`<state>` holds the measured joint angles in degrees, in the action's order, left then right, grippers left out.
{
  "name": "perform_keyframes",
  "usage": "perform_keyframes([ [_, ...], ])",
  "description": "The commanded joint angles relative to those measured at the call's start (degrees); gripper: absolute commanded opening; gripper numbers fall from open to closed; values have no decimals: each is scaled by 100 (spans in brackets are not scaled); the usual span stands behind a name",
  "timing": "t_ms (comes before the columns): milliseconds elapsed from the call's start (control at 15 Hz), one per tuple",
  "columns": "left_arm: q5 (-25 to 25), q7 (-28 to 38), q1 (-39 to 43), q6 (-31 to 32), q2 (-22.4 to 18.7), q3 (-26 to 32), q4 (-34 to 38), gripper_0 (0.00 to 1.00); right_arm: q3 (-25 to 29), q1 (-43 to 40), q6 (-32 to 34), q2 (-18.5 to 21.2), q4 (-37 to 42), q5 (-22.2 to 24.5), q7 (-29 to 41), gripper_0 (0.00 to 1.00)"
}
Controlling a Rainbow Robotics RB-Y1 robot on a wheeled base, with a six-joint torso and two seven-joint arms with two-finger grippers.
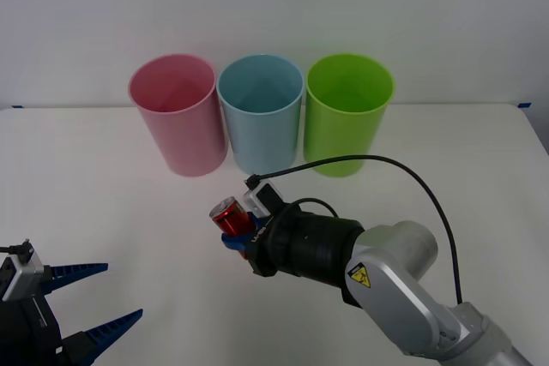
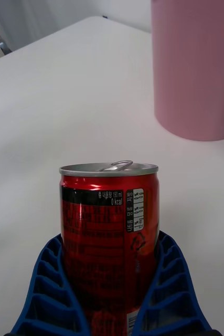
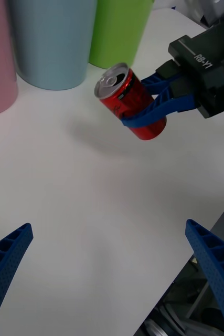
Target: Put cans in the blue bin and PET bottles in the pink bin and trash in the green bin.
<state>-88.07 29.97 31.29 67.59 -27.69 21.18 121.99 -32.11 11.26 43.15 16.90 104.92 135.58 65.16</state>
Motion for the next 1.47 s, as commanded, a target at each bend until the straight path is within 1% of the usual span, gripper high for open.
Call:
perform_keyframes([
  [67,0,0,0,0,0,0,0,100,293,-326,-175,657,916,-797,-74,0],
  [200,0,0,0,0,0,0,0,100,644,-713,-175,929,1540,-1254,-144,0],
  [267,0,0,0,0,0,0,0,100,934,-1003,-184,1070,1918,-1509,-241,0],
  [333,0,0,0,0,0,0,0,100,1145,-1178,-175,1140,2129,-1719,-478,0],
  [400,0,0,0,0,0,0,0,100,1514,-1460,-140,1228,2349,-2300,-909,0],
  [467,0,0,0,0,0,0,0,100,1795,-1618,-61,1281,2472,-2765,-1287,0],
  [600,0,0,0,0,0,0,0,100,2604,-1820,440,1140,2612,-3759,-1981,0],
  [667,0,0,0,0,0,0,0,100,2973,-1820,757,982,2612,-4119,-2280,0],
  [800,0,0,0,0,0,0,0,100,3606,-1671,1319,631,2612,-4497,-2561,0],
  [933,0,0,0,0,0,0,0,100,3914,-1354,1592,411,2612,-4611,-2553,0],
  [1000,0,0,0,0,0,0,0,100,3931,-1205,1521,376,2612,-4611,-2509,0],
  [1133,0,0,0,0,0,0,0,100,3896,-862,1354,349,2612,-4611,-2131,0],
  [1267,0,0,0,0,0,0,0,100,3870,-484,1223,349,2586,-4479,-1674,0],
  [1400,0,0,0,0,0,0,0,100,3720,-71,968,349,2331,-4435,-1410,0],
  [1467,0,0,0,0,0,0,0,100,3588,237,766,349,2067,-4268,-1401,0],
])
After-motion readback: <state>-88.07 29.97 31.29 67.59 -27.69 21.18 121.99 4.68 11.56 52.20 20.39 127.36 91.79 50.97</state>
